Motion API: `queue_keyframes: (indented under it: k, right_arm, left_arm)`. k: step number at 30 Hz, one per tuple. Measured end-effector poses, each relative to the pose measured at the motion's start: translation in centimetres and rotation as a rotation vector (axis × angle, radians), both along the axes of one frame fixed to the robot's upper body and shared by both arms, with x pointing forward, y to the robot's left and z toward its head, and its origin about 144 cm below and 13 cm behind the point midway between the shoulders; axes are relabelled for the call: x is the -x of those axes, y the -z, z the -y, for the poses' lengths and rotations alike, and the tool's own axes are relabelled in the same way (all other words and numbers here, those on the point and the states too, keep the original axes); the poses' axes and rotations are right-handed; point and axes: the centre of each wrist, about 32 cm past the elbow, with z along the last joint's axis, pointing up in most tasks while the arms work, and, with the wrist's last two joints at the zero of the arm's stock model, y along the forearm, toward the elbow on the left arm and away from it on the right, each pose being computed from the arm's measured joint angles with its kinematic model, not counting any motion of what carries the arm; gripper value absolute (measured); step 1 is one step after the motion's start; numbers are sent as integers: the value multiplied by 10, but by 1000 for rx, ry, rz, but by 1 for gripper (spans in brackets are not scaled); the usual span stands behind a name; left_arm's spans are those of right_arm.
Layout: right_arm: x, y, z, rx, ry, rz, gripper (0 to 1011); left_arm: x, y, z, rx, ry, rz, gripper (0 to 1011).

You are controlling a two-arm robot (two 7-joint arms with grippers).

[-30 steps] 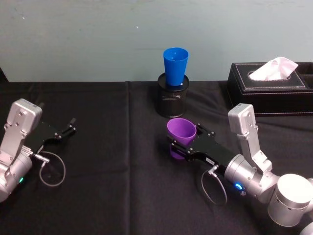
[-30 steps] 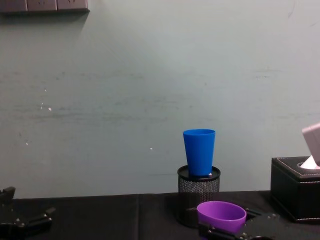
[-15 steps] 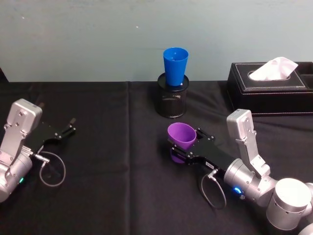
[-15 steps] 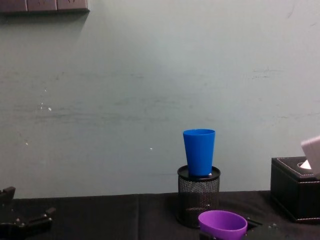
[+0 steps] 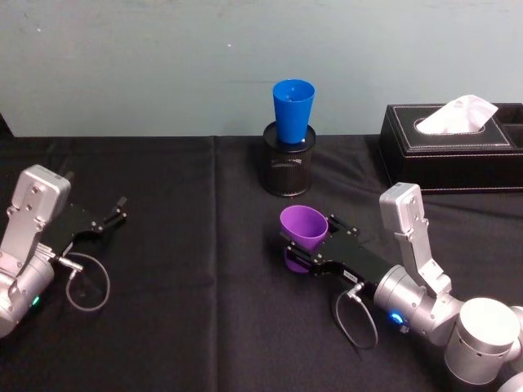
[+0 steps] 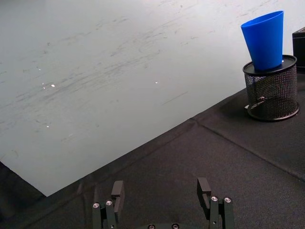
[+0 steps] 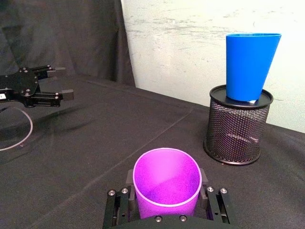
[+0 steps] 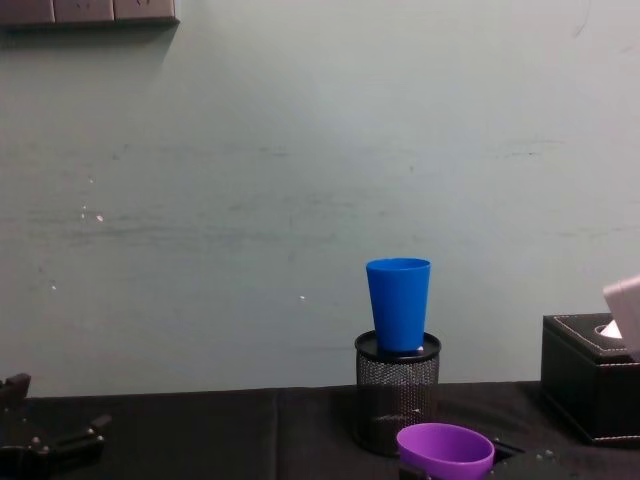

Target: Pick up one cup with a gripper and tap it against the other cup.

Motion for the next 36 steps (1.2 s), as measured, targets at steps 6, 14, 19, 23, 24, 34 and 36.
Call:
queue_keyframes:
  k: [6,14,19,23,24,34,36]
  right_arm:
    - [0,0,0,0,-1,0,731]
    - [0,0,0,0,-1,-1,927]
    - [0,0,0,1,-2,-1,1003]
    - [0,0,0,1,-2,-1,1003]
    - [0,-1,0,2,-2,1,1003]
    - [-1,-23,-5,-46,7,110,1003]
    - [-1,-30,-6,-61,31,138,1003]
  left_arm:
    - [0,0,0,0,0,0,1000]
    - [0,0,0,0,0,0,1000]
    - [0,0,0,0,0,0,1000]
    - [0,0,0,0,0,0,1000]
    - [0,0,0,0,0,0,1000]
    - [0,0,0,0,0,0,1000]
    - [0,0,0,0,0,0,1000]
